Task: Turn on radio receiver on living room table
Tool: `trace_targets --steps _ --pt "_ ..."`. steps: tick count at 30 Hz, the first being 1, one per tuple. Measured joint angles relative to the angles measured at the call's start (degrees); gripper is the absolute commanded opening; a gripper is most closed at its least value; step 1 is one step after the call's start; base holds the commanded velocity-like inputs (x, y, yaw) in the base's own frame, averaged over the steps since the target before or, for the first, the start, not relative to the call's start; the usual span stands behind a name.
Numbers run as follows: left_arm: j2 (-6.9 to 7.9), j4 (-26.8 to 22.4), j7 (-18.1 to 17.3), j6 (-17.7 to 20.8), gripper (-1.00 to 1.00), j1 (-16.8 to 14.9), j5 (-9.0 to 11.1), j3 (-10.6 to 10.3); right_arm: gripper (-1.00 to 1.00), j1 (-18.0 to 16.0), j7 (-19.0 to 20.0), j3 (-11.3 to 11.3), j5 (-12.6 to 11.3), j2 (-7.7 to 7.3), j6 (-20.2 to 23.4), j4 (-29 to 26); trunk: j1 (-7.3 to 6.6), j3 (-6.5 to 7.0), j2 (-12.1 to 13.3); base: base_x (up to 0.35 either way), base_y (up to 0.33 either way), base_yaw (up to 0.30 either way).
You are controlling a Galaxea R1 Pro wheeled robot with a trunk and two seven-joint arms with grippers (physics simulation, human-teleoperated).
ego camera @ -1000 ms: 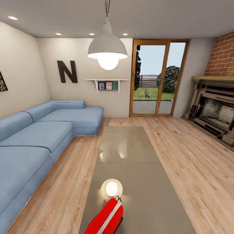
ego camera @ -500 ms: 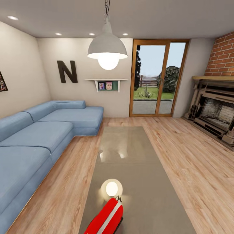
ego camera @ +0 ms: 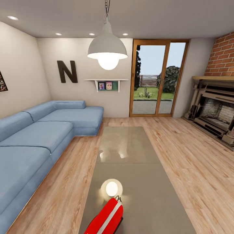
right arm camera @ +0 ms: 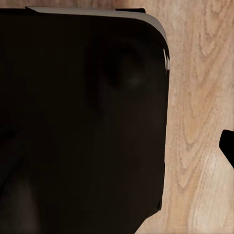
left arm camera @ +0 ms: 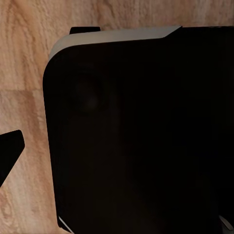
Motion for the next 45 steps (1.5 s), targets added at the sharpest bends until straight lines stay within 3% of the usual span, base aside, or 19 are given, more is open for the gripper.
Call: trace_targets --steps 10,14,23,45 --pt "-0.14 -0.2 0.0 -0.1 1.00 0.0 0.1 0.0 1.00 0.0 0.0 0.0 0.0 0.05 0.1 0.0 0.00 0.00 0.0 0.000 0.000 0.000" --pt "-1.22 -0.1 -0.2 -0.2 1.00 0.0 0.1 0.2 1.00 0.0 0.0 0.0 -0.1 0.14 0.3 0.0 0.00 -0.06 0.0 0.000 0.000 0.000" --pt "-1.33 0.0 -0.1 -0.2 1.00 0.0 0.2 0.4 1.00 0.0 -0.1 0.1 -0.1 0.14 0.2 0.0 0.00 -0.58 0.0 0.000 0.000 0.000" --pt "-2.08 -0.1 -0.1 -0.1 1.00 0.0 -0.2 0.3 1.00 0.0 -0.1 0.0 -0.1 -0.38 0.2 0.0 -0.43 -0.25 0.8 0.000 0.000 0.000"
